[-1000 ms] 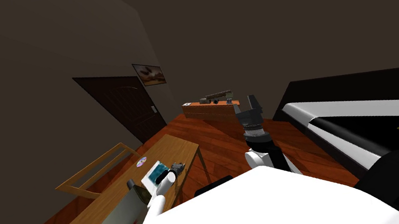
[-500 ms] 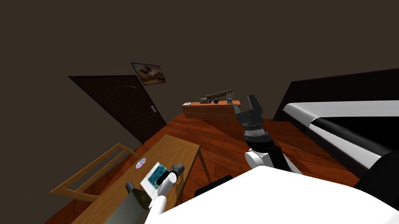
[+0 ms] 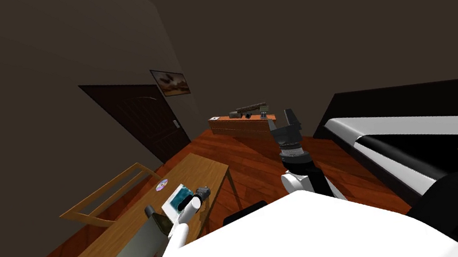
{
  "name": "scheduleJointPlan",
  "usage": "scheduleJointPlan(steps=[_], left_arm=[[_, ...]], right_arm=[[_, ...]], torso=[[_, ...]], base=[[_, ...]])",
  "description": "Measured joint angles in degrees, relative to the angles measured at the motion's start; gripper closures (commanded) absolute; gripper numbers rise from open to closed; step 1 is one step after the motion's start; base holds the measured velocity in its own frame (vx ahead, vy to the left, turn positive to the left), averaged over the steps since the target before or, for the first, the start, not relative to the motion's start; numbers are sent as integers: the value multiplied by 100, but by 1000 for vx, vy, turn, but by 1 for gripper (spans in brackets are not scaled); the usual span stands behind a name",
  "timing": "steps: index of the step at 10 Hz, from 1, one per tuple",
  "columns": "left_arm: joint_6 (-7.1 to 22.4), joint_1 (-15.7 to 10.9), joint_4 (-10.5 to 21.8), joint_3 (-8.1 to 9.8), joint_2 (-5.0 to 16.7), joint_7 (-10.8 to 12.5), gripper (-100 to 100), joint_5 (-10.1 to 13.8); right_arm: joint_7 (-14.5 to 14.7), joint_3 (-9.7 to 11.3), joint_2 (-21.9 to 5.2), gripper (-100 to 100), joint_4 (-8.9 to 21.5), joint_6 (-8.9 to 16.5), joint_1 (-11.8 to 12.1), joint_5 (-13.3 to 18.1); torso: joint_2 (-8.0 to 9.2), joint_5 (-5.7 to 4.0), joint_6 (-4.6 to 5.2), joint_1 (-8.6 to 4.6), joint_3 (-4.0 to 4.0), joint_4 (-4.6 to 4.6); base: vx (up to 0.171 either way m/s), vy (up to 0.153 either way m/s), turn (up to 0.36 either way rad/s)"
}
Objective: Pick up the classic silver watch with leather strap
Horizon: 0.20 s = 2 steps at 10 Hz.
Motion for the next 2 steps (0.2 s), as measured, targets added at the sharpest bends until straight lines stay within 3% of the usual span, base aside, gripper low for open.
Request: scheduleJointPlan(steps=[1, 2], left_arm=[[108, -2, -91, 25, 57, 65, 100, -46], [136, 0, -103, 30, 62, 84, 0, -55]], right_arm=[[0, 0, 0, 0, 0, 0, 0, 0], [0, 0, 0, 0, 0, 0, 0, 0]], torso=[[4, -1, 2, -7, 3, 2], [-9, 1, 3, 2, -4, 0]], base=[[-41, -27, 8], [-9, -5, 0]])
